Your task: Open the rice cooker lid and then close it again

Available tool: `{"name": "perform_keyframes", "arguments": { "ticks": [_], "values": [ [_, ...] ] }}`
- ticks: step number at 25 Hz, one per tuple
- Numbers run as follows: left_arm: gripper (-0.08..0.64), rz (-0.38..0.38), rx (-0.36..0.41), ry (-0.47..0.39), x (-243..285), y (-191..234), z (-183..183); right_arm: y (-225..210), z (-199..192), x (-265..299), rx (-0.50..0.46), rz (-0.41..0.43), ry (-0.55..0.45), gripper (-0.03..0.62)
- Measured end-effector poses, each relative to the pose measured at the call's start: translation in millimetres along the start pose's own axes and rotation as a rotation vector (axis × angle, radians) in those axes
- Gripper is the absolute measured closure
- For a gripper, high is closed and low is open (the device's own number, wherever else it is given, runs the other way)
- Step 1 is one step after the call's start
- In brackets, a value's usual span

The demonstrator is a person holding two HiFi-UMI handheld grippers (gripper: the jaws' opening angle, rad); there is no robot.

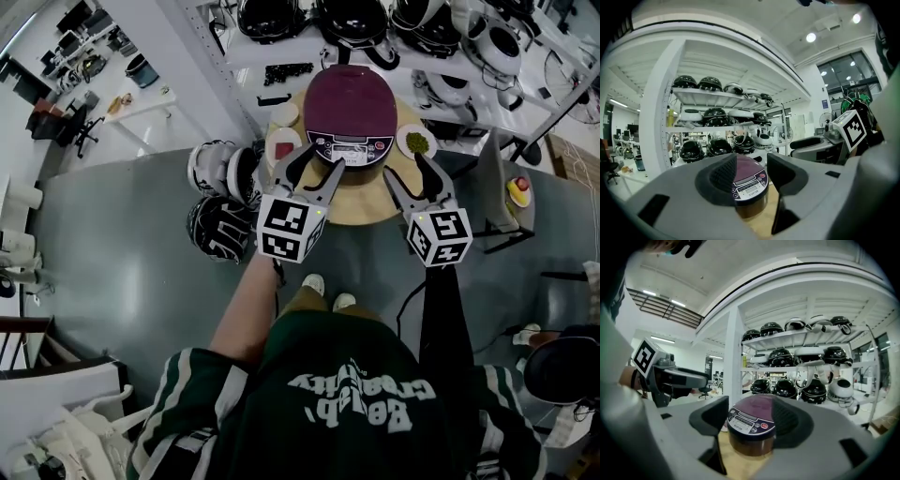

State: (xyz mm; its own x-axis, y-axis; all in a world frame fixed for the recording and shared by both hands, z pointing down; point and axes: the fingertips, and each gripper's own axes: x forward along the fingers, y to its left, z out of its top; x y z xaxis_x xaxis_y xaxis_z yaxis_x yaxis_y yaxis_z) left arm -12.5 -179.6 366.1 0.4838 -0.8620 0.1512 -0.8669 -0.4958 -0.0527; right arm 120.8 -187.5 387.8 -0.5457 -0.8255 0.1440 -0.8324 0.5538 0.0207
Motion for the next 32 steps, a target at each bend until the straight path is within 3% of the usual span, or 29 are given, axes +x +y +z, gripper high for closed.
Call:
{"name": "perform_keyframes", "arguments": {
  "ticks": [7,10,12,32],
  "values": [
    [0.459,0.049,0.024,0.003,-12,-8,2,0,-4,-12,0.020,0.026,-0.007,0.355],
    [0.541,0.072,0.058,-0.015,-16,-11,7,-2,-3,-18,0.000,0.014,-0.008,0.453],
    [0.558,0.071,0.071,-0.017,-17,-14,8,-3,-1,-23,-0.015,0.002,-0.014,0.581],
    [0.558,0.061,0.055,-0.021,-16,-21,6,-5,3,-32,-0.078,-0.014,-0.020,0.589]
  ]
}}
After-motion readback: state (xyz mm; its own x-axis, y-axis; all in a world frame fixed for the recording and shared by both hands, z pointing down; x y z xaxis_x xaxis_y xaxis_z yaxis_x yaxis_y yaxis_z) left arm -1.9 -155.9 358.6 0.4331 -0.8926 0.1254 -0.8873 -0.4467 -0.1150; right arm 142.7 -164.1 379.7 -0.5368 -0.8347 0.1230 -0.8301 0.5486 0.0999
